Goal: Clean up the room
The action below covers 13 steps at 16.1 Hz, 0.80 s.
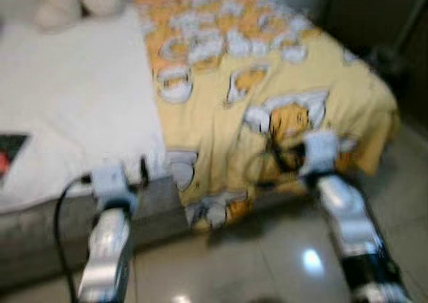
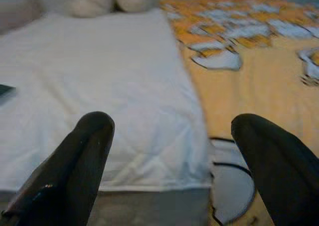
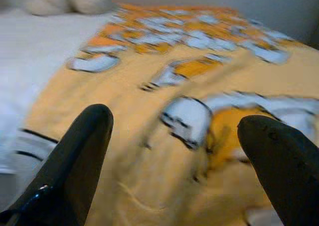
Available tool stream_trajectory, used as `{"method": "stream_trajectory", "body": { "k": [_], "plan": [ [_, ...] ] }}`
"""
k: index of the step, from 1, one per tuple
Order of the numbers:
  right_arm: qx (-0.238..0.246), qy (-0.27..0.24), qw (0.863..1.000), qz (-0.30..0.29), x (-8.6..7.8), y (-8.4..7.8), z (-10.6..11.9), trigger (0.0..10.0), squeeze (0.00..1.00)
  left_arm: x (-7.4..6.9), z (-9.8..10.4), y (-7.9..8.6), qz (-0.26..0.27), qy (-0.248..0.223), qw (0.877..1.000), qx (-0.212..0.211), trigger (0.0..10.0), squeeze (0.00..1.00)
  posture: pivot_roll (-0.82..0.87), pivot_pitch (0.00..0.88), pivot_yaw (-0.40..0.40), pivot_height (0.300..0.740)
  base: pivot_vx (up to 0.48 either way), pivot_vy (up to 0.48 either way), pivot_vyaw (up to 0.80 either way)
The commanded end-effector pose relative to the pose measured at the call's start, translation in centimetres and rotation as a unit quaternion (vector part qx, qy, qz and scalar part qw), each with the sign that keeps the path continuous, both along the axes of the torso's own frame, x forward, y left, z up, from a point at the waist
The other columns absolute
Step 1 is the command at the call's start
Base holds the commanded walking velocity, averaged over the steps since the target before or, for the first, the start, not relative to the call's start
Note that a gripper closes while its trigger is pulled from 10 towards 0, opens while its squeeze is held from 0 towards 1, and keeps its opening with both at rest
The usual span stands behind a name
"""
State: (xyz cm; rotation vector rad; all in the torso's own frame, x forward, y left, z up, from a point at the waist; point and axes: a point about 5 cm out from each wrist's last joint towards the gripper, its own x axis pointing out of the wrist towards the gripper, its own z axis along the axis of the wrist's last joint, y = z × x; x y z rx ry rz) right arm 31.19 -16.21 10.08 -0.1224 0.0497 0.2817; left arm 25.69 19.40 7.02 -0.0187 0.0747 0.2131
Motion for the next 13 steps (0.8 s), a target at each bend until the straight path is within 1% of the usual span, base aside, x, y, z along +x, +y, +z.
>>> {"method": "stream_trajectory", "body": {
  "k": [1, 3, 5, 6, 7, 10, 12, 13],
  "plan": [
    [-0.005, 0.009, 1.000, -0.006, 0.2, -0.7, -0.2, 10.0, 0.00, 0.0, 0.1, 0.0, 0.007, 0.000, 1.000, 0.004, 10.0, 0.00, -0.15, 0.000, 0.097, 0.740, 0.000, -0.480, 0.55],
    [0.000, 0.014, 1.000, -0.008, 0.1, -0.7, -0.5, 10.0, 0.00, 0.0, -0.3, 0.0, 0.012, 0.006, 1.000, 0.003, 10.0, 0.00, -0.14, 0.000, 0.090, 0.740, 0.000, -0.480, 0.53],
    [0.011, 0.017, 1.000, -0.015, 0.3, -0.6, -0.7, 10.0, 0.00, 0.1, -0.6, 0.2, 0.026, 0.013, 1.000, -0.002, 10.0, 0.00, -0.14, 0.000, 0.090, 0.740, 0.000, 0.000, 0.51],
    [0.008, 0.015, 1.000, -0.006, 0.3, 0.0, -0.7, 10.0, 0.00, 0.4, -0.4, 0.2, 0.022, 0.009, 1.000, 0.015, 10.0, 0.00, -0.14, 0.000, 0.080, 0.740, 0.000, 0.000, 0.50],
    [0.007, 0.015, 1.000, 0.000, 0.4, 0.2, -0.7, 10.0, 0.00, 0.7, 0.0, 0.1, 0.014, 0.003, 1.000, 0.025, 10.0, 0.00, -0.14, 0.000, 0.083, 0.740, 0.000, 0.000, 0.49],
    [0.014, 0.017, 1.000, -0.011, 0.2, -0.1, -1.1, 10.0, 0.00, 1.5, 1.2, -0.9, -0.030, -0.025, 0.998, 0.044, 10.0, 0.00, -0.14, 0.000, 0.093, 0.740, 0.000, 0.000, 0.49],
    [0.015, 0.019, 1.000, -0.014, 0.0, -0.1, -1.4, 10.0, 0.00, 1.6, 1.5, -1.2, -0.039, -0.031, 0.998, 0.035, 10.0, 0.00, -0.16, 0.000, 0.114, 0.740, 0.000, 0.000, 0.50],
    [0.016, 0.018, 1.000, -0.014, -0.3, -0.1, -1.6, 10.0, 0.00, 1.7, 1.6, -1.4, -0.047, -0.033, 0.998, 0.030, 10.0, 0.00, -0.16, 0.000, 0.114, 0.740, 0.247, 0.000, 0.49]
  ]
}}
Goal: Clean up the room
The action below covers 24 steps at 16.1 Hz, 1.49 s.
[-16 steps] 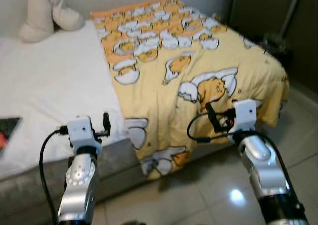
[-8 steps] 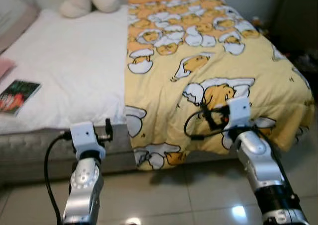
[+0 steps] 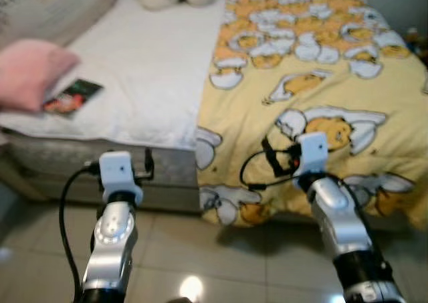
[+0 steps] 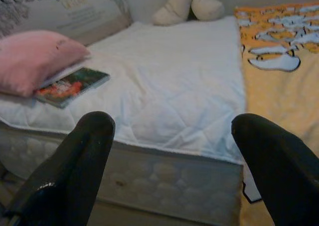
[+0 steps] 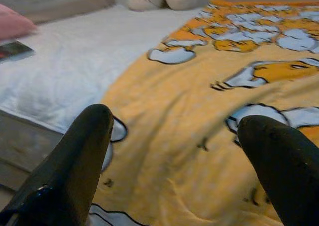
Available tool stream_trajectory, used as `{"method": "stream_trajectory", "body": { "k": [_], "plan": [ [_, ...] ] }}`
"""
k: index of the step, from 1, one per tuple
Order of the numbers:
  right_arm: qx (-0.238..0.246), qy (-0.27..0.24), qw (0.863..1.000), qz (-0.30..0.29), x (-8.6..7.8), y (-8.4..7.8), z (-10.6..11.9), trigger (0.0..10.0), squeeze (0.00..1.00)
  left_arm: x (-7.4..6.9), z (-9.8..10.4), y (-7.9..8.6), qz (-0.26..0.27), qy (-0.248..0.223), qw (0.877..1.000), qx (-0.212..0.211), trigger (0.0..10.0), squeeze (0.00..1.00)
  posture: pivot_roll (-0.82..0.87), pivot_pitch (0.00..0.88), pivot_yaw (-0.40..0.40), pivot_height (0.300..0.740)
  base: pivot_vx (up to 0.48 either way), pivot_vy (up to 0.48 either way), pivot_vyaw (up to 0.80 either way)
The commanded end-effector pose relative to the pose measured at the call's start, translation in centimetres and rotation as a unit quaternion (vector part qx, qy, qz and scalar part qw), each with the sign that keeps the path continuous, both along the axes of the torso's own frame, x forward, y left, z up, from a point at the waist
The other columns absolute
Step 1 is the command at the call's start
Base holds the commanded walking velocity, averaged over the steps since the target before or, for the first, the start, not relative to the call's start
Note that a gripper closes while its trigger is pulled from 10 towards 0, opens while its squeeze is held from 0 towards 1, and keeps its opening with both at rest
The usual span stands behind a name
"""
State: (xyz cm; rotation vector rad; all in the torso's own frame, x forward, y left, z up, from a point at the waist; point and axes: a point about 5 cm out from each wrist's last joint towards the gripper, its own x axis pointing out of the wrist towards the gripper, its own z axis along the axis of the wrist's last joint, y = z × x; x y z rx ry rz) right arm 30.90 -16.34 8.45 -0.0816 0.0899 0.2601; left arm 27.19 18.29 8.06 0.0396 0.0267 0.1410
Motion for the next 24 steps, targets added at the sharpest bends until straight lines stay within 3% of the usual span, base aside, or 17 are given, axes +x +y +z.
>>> {"method": "stream_trajectory", "body": {
  "k": [1, 7, 12, 17, 24],
  "plan": [
    [-0.001, -0.005, 1.000, -0.006, -0.3, 0.0, -0.1, 10.0, 0.00, 0.3, 0.5, -0.3, -0.014, -0.010, 1.000, -0.001, 10.0, 0.00, -0.17, 0.000, 0.125, 0.740, 0.375, 0.296, 0.48],
    [0.009, -0.008, 1.000, -0.021, -0.4, -0.3, -0.1, 10.0, 0.00, 0.6, 0.4, -0.7, -0.028, -0.004, 1.000, 0.000, 10.0, 0.00, -0.18, 0.000, 0.128, 0.740, 0.380, 0.291, 0.25],
    [0.002, -0.004, 1.000, -0.013, -0.3, -0.7, 0.0, 10.0, 0.00, 0.2, -0.8, -0.3, 0.003, 0.020, 1.000, -0.019, 10.0, 0.00, -0.17, 0.000, 0.099, 0.740, 0.000, 0.000, 0.62],
    [0.013, 0.006, 1.000, -0.001, 0.0, 0.1, -0.2, 10.0, 0.00, 0.3, -0.5, -0.5, -0.004, 0.014, 1.000, -0.010, 10.0, 0.00, -0.16, 0.000, 0.098, 0.740, 0.000, 0.000, 0.60],
    [0.005, 0.007, 1.000, 0.008, 0.0, 0.1, -0.3, 10.0, 0.00, 0.5, -0.3, -0.4, 0.020, 0.010, 0.999, -0.023, 10.0, 0.00, -0.16, 0.000, 0.106, 0.740, 0.236, -0.386, 0.58]
  ]
}}
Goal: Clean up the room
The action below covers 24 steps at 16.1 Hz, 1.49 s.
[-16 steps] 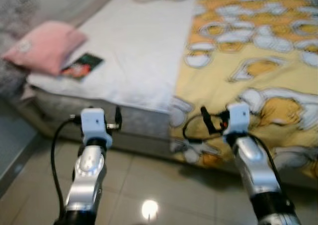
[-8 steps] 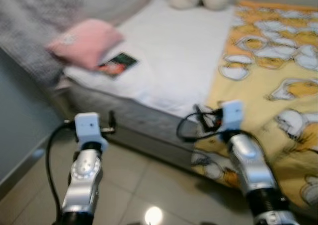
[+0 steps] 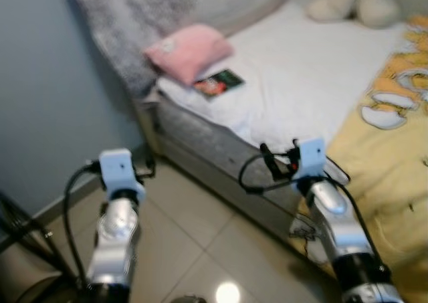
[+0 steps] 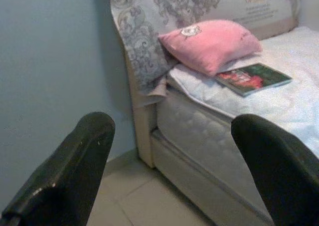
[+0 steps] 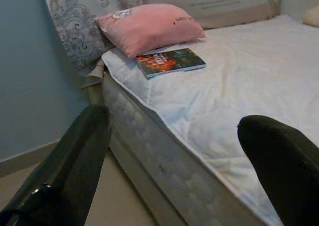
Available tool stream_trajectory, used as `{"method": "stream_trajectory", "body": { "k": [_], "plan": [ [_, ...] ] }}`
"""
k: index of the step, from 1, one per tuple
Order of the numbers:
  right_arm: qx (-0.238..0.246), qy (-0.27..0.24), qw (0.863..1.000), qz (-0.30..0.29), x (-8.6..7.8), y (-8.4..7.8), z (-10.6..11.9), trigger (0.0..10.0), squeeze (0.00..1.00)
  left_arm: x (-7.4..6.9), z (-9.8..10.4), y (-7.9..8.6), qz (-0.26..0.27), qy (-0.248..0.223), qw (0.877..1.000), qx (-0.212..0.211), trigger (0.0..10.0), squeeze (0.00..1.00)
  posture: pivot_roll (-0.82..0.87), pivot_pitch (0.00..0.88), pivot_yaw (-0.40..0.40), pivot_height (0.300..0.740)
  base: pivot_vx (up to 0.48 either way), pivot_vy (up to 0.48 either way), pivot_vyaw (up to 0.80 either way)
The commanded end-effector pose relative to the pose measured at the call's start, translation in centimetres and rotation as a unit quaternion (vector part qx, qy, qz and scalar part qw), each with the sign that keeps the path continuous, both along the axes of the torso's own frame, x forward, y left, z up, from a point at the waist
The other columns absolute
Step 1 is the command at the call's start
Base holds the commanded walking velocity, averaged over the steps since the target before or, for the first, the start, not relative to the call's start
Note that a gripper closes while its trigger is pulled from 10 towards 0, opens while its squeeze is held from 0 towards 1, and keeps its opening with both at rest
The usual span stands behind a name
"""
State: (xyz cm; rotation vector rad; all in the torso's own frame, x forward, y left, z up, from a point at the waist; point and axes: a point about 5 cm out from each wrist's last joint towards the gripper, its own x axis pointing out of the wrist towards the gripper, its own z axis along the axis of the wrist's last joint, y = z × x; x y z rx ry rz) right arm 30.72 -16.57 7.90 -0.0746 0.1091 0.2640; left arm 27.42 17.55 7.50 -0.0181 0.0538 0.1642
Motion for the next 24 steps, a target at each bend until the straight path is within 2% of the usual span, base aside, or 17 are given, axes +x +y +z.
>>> {"method": "stream_trajectory", "body": {
  "k": [1, 6, 9, 11, 14, 16, 18, 19, 20, 24],
  "plan": [
    [0.003, -0.003, 1.000, 0.008, 0.2, 0.4, 0.3, 10.0, 0.00, 0.2, 0.1, 0.1, 0.004, 0.002, 1.000, 0.006, 10.0, 0.00, -0.16, 0.000, 0.107, 0.740, 0.307, -0.364, 0.58],
    [0.001, -0.003, 1.000, 0.004, 0.0, 0.1, 0.1, 10.0, 0.00, 0.4, 0.1, -0.1, -0.004, 0.007, 1.000, 0.016, 10.0, 0.00, -0.17, 0.000, 0.117, 0.740, 0.330, -0.332, 0.57],
    [-0.002, 0.000, 1.000, 0.007, -0.3, 0.3, -0.3, 10.0, 0.00, 0.5, 0.1, -0.3, -0.012, 0.009, 1.000, 0.027, 10.0, 0.00, -0.17, 0.000, 0.123, 0.740, 0.000, 0.000, 0.57],
    [0.003, 0.001, 1.000, 0.003, -0.5, 0.1, -0.4, 10.0, 0.00, 0.3, 0.0, -0.4, -0.017, 0.006, 1.000, 0.015, 10.0, 0.00, -0.17, 0.000, 0.122, 0.740, 0.000, 0.000, 0.56],
    [0.020, 0.017, 0.999, -0.027, -2.3, -1.9, -1.2, 10.0, 0.00, -2.9, -1.0, -0.2, -0.077, 0.024, 0.996, 0.026, 10.0, 0.00, -0.17, 0.000, 0.123, 0.740, 0.000, 0.000, 0.56],
    [0.006, 0.029, 0.999, -0.036, -3.4, -3.0, -2.0, 10.0, 0.00, -4.0, -1.0, -0.3, -0.097, 0.024, 0.995, 0.024, 10.0, 0.00, -0.17, 0.000, 0.122, 0.740, 0.000, 0.000, 0.56],
    [-0.010, 0.026, 0.999, -0.024, -3.5, -2.9, -2.0, 10.0, 0.00, -3.5, 0.1, -0.8, -0.101, 0.003, 0.995, 0.018, 10.0, 0.00, -0.17, 0.000, 0.115, 0.740, 0.000, 0.000, 0.56],
    [-0.014, 0.015, 1.000, -0.005, -3.1, -2.1, -1.6, 10.0, 0.00, -2.7, 0.8, -0.7, -0.081, -0.009, 0.997, -0.004, 10.0, 0.00, -0.16, 0.000, 0.114, 0.740, 0.480, 0.000, 0.56],
    [-0.019, 0.009, 1.000, 0.003, -2.9, -1.7, -1.4, 10.0, 0.00, -2.6, 1.1, -0.5, -0.073, -0.010, 0.997, -0.011, 10.0, 0.00, -0.16, 0.000, 0.115, 0.740, 0.480, 0.000, 0.56],
    [0.000, 0.010, 1.000, -0.003, -2.2, -1.1, -1.1, 10.0, 0.00, -2.3, 0.8, -0.2, -0.072, 0.005, 0.997, -0.003, 10.0, 0.00, -0.15, 0.000, 0.116, 0.740, 0.480, 0.000, 0.00]
  ]
}}
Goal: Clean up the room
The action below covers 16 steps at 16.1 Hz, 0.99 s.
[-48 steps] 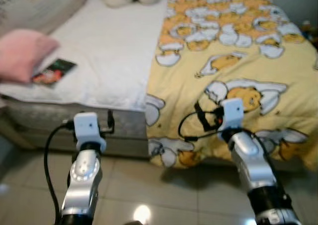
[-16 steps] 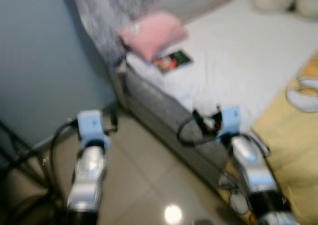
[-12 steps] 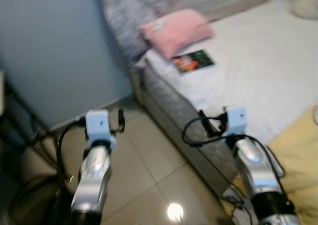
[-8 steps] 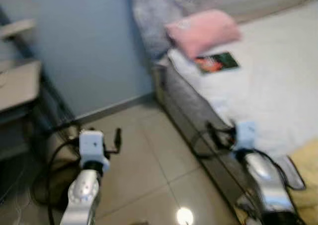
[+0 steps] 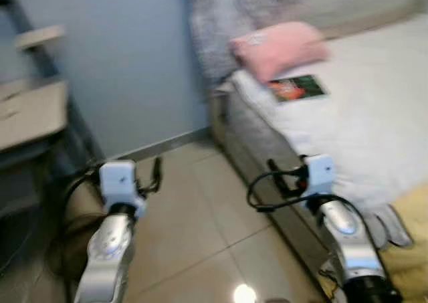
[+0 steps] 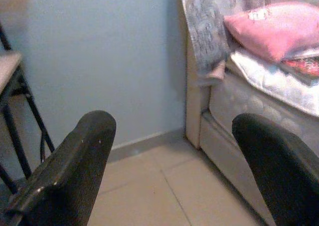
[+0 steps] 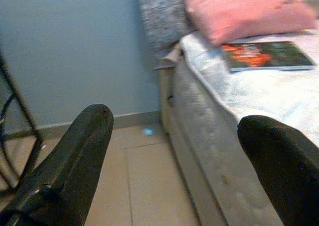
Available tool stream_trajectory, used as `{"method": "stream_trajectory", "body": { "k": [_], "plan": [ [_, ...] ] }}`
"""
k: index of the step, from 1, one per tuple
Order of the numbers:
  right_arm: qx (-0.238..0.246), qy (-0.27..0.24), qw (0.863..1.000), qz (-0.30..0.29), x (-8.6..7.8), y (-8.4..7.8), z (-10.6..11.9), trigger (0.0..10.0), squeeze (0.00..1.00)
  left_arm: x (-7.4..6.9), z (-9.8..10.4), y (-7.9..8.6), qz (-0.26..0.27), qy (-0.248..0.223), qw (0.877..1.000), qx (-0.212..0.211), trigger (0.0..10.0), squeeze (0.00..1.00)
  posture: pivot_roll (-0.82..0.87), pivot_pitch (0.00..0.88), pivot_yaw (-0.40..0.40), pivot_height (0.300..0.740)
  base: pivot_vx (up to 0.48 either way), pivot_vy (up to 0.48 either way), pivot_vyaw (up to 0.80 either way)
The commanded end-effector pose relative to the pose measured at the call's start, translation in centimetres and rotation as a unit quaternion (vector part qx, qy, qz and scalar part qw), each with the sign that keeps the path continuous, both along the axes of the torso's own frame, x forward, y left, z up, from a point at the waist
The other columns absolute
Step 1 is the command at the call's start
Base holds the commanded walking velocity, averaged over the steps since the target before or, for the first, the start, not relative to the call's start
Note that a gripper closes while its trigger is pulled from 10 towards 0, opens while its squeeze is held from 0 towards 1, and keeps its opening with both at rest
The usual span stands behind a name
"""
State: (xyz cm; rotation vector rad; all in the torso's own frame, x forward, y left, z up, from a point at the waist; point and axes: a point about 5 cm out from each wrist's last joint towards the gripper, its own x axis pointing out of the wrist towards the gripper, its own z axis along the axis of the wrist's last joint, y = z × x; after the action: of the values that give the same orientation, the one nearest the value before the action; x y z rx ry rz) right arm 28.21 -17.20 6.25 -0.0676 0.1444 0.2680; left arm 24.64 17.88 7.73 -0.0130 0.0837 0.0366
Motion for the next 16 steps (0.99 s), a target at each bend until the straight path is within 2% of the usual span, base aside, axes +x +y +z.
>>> {"method": "stream_trajectory", "body": {
  "k": [1, 6, 10, 14, 16],
  "plan": [
    [-0.001, -0.008, 1.000, -0.004, 0.4, -0.4, 0.5, 10.0, 0.00, 0.6, 0.6, -0.6, -0.012, -0.010, 1.000, -0.003, 10.0, 0.00, -0.15, 0.000, 0.116, 0.740, 0.480, 0.000, 0.00],
    [0.007, -0.008, 1.000, -0.003, 0.7, 0.2, 0.4, 10.0, 0.00, 0.9, 0.8, -0.3, 0.000, -0.007, 1.000, -0.005, 10.0, 0.00, -0.14, 0.000, 0.118, 0.740, 0.480, 0.000, 0.00],
    [0.008, -0.009, 1.000, 0.003, 1.1, 0.5, 0.6, 10.0, 0.00, 1.0, 0.9, -0.4, 0.006, -0.011, 1.000, -0.010, 10.0, 0.00, -0.13, 0.000, 0.109, 0.740, 0.474, 0.000, 0.65],
    [0.003, -0.013, 1.000, 0.007, 1.3, 0.5, 0.9, 10.0, 0.00, 1.9, 1.3, -0.5, 0.000, -0.017, 1.000, -0.006, 10.0, 0.00, -0.14, 0.000, 0.123, 0.740, 0.476, 0.000, 0.58],
    [0.005, -0.015, 1.000, 0.002, 1.2, 0.6, 0.8, 10.0, 0.00, 2.0, 1.3, -0.5, -0.004, -0.018, 1.000, -0.006, 10.0, 0.00, -0.15, 0.000, 0.128, 0.740, 0.480, 0.000, 0.50]
  ]
}}
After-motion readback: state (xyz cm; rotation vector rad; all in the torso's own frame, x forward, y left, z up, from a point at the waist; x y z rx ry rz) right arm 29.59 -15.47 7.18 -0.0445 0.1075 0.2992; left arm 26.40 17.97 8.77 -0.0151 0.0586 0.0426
